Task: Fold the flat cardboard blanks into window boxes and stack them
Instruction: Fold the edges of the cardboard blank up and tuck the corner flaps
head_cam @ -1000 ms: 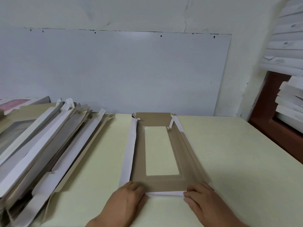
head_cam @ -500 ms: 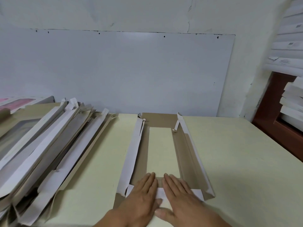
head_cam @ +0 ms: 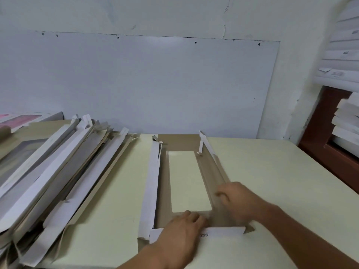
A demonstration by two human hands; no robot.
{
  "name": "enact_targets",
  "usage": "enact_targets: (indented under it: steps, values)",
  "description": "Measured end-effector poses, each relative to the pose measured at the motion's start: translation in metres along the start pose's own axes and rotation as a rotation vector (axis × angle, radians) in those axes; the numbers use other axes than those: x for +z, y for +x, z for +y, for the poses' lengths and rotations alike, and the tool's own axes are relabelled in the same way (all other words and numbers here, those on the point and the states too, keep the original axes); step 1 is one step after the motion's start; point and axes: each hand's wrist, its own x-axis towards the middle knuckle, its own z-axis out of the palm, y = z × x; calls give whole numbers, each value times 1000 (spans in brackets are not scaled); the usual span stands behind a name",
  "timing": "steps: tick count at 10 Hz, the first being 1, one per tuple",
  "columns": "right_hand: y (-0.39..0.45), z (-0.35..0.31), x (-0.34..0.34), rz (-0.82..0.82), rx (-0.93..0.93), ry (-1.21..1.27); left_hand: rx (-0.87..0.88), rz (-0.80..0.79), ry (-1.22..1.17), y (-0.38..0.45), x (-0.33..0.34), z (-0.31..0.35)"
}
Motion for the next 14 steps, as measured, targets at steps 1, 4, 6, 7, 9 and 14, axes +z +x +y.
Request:
enact_targets:
  steps: [1,4,6,7,9,14]
  values:
    - [16,39,-12,-64,-41,-198,14,-43,-3,-8,-1,-3]
    - [17,80,-3,-149,-235,-564,230,-163,-133,-48,-50,-73]
    - [0,68,5,-171,-279,-551,-46,-103,-8,-59,-77,-121]
    - [-8,35,9,-220,-185,-387,-225,170,167,-54,-88,-119]
    - [6,-54,26,-249,-109,35,83,321,-294,-46,-56,-29]
    - [42,-90,26,-146,98,806,238,172,1014,-45,1,-37]
